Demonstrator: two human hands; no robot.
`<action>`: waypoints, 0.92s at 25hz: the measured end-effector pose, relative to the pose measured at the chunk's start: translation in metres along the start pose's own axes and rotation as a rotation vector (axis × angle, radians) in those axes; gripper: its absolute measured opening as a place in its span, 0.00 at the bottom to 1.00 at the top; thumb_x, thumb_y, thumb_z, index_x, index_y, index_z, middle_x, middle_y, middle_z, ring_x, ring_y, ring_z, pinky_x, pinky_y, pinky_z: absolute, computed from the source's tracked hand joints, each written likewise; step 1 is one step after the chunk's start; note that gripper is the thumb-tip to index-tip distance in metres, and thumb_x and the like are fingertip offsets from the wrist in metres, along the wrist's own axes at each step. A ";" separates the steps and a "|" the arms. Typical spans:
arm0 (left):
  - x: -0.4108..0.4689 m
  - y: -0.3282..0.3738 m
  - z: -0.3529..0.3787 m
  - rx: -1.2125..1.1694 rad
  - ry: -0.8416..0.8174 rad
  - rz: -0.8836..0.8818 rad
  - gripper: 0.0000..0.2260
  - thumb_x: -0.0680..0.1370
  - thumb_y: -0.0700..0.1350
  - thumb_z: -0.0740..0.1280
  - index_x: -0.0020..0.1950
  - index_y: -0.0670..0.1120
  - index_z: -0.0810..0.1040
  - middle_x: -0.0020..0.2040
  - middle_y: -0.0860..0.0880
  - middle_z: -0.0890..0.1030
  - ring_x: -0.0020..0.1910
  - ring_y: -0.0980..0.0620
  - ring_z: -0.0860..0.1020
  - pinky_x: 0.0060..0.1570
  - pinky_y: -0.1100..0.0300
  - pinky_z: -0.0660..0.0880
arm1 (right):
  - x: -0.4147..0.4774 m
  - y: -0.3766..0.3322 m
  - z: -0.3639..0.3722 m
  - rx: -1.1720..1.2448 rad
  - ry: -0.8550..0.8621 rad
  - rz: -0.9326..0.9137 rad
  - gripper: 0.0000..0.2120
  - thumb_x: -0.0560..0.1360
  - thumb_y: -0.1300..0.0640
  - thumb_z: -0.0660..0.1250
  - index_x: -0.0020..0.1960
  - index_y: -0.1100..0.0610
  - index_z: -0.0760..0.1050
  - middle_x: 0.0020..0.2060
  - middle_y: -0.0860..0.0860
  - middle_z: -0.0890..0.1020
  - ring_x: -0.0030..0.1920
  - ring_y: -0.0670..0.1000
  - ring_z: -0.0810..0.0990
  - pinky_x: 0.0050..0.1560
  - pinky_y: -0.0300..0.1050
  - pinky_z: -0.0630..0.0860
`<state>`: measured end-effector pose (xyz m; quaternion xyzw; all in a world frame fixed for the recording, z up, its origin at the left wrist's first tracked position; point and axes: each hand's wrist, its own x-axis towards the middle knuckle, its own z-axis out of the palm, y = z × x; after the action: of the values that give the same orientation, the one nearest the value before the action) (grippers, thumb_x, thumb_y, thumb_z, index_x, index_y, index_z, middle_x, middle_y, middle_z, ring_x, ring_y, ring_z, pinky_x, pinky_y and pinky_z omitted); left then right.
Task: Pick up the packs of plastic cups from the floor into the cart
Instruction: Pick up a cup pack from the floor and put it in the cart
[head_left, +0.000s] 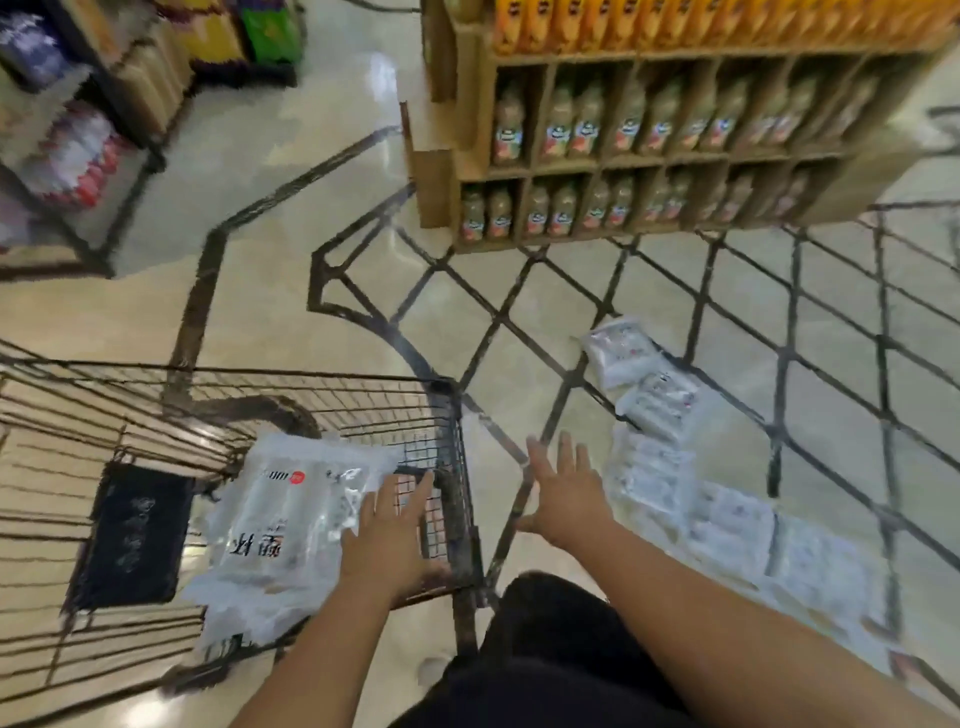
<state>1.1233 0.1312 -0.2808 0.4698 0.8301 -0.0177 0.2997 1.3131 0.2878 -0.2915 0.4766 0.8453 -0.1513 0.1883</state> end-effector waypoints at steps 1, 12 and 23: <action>0.004 0.022 0.001 0.009 -0.010 0.067 0.54 0.69 0.66 0.75 0.80 0.67 0.37 0.83 0.49 0.38 0.82 0.40 0.43 0.75 0.35 0.59 | -0.010 0.026 0.003 0.030 0.005 0.080 0.57 0.72 0.33 0.71 0.82 0.47 0.33 0.81 0.59 0.37 0.81 0.65 0.42 0.77 0.62 0.56; -0.021 0.210 0.061 0.315 -0.114 0.380 0.52 0.70 0.68 0.73 0.81 0.64 0.40 0.83 0.49 0.41 0.82 0.41 0.46 0.75 0.40 0.61 | -0.213 0.238 0.118 0.448 -0.084 0.653 0.58 0.72 0.32 0.71 0.83 0.50 0.34 0.81 0.60 0.36 0.81 0.66 0.40 0.77 0.63 0.57; -0.109 0.359 0.211 0.393 -0.293 0.413 0.50 0.68 0.70 0.72 0.81 0.68 0.45 0.83 0.51 0.45 0.81 0.43 0.52 0.72 0.41 0.65 | -0.342 0.359 0.206 0.639 -0.224 0.776 0.56 0.74 0.37 0.72 0.82 0.50 0.33 0.80 0.60 0.35 0.81 0.65 0.40 0.78 0.62 0.53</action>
<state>1.5496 0.1819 -0.3068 0.6696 0.6460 -0.1839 0.3170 1.8208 0.1217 -0.3428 0.7698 0.4923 -0.3712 0.1652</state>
